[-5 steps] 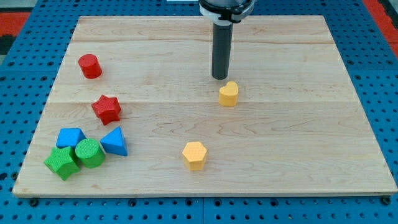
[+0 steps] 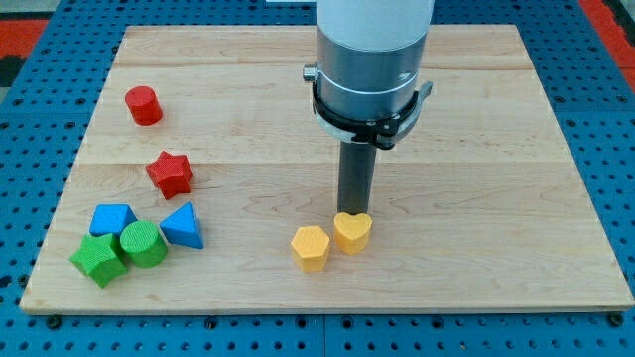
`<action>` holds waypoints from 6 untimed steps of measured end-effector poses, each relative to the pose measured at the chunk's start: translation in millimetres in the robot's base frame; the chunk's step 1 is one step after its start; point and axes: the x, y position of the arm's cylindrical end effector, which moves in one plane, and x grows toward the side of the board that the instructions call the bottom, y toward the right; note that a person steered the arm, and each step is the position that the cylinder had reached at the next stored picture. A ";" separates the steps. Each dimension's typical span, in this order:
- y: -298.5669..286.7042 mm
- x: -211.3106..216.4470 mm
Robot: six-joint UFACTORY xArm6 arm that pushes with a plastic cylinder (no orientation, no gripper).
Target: Push the blue triangle slightly up
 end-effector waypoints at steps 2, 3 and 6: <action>-2.4 21.1; -9.4 -0.4; -44.7 25.4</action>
